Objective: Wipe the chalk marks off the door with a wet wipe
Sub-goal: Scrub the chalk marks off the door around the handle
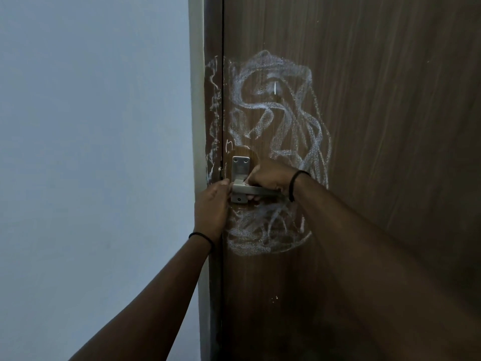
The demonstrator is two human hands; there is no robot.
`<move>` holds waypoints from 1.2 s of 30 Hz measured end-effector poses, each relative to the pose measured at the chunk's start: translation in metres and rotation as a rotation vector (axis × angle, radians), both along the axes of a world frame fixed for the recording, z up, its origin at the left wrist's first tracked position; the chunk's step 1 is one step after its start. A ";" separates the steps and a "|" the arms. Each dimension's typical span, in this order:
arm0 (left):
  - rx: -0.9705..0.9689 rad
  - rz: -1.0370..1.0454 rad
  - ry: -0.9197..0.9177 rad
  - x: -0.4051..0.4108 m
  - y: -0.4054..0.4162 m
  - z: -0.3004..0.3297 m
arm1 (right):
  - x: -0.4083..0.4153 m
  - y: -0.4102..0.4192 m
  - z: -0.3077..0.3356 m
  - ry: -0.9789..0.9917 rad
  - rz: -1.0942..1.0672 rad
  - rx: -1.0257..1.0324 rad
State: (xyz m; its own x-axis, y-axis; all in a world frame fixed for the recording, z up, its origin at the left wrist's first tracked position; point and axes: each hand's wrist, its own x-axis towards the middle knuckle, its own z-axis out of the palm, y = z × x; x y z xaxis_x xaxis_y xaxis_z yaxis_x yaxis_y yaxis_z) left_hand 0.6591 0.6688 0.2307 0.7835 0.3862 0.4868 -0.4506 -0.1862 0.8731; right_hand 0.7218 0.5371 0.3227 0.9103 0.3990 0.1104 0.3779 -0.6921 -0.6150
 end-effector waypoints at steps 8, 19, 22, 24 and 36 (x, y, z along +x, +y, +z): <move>0.102 0.057 0.006 0.003 0.003 0.000 | 0.012 -0.043 -0.026 0.090 0.106 0.322; 0.061 0.040 -0.008 0.007 0.007 -0.003 | 0.016 -0.066 -0.044 0.293 0.070 0.688; 0.079 0.046 -0.005 0.008 0.007 -0.003 | 0.014 -0.059 -0.034 0.315 0.121 0.650; 0.093 0.064 -0.007 0.007 0.006 -0.001 | 0.013 -0.057 -0.027 0.365 0.183 0.603; 0.037 0.043 0.012 0.003 0.002 0.001 | 0.014 -0.088 -0.047 0.298 0.063 0.833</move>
State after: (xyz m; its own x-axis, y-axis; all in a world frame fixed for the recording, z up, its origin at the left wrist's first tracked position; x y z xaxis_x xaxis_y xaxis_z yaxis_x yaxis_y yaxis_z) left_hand 0.6622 0.6707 0.2322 0.7725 0.4013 0.4920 -0.4312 -0.2372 0.8705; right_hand 0.7356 0.4495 0.2754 0.9267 0.3452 0.1488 0.1437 0.0407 -0.9888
